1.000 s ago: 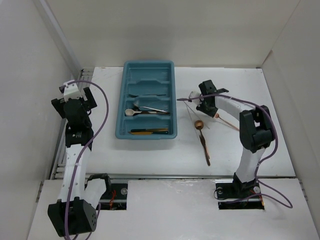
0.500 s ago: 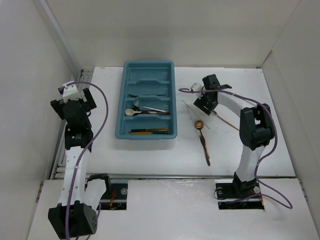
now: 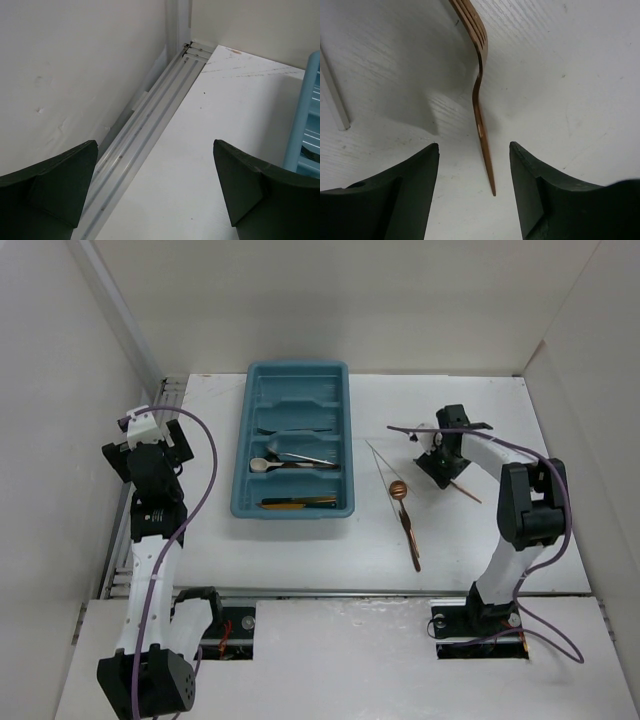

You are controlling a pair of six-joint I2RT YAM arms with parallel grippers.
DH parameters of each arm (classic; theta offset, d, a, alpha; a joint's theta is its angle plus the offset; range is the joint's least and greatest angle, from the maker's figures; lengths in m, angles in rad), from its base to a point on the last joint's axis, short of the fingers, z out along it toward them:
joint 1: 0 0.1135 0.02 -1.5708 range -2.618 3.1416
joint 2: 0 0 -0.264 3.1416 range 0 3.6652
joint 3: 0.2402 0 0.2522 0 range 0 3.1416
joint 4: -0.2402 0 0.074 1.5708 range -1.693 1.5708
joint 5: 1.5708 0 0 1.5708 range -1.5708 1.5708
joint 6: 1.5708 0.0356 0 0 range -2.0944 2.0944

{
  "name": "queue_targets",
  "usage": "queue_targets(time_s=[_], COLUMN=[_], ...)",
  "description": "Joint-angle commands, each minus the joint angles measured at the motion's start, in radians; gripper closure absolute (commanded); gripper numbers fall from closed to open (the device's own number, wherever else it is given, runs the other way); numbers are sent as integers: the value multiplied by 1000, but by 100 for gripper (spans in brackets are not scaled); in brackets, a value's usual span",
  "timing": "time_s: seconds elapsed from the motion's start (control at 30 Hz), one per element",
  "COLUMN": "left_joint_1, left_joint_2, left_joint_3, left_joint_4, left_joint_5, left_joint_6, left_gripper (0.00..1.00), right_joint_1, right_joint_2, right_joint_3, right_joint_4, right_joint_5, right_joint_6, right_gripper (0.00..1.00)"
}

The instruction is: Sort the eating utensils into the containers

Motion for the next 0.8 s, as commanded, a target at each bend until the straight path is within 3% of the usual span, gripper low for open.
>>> queue_targets(time_s=[0.0, 0.1, 0.17, 0.33, 0.43, 0.47, 0.5, 0.77], left_joint_1=[5, 5, 5, 5, 5, 5, 5, 5], left_joint_2=[-21, -21, -21, -21, -30, -30, -30, -39], left_joint_3=[-5, -5, 4, 13, 24, 24, 24, 33], left_joint_4=[33, 23, 14, 14, 14, 5, 5, -30], left_joint_5=[-16, -16, -25, -57, -66, -75, -76, -76], left_joint_6=[-7, -7, 2, 23, 34, 34, 34, 34], left_gripper=[0, 0, 0, 0, 0, 0, 0, 0], right_joint_1=[1, -11, -11, -20, -20, -20, -20, -20], right_joint_2=[10, 55, 84, 133, 160, 161, 171, 105], right_joint_3=[20, 53, 64, 78, 87, 87, 87, 110], right_joint_4=[19, 19, 7, -4, -4, -4, -4, -13], right_joint_5=[-32, -32, -32, -41, -53, -64, -64, -73], right_joint_6=[-7, -16, -28, -59, -59, -59, -59, -59], right_gripper=[37, 45, 57, 62, 80, 97, 100, 100])
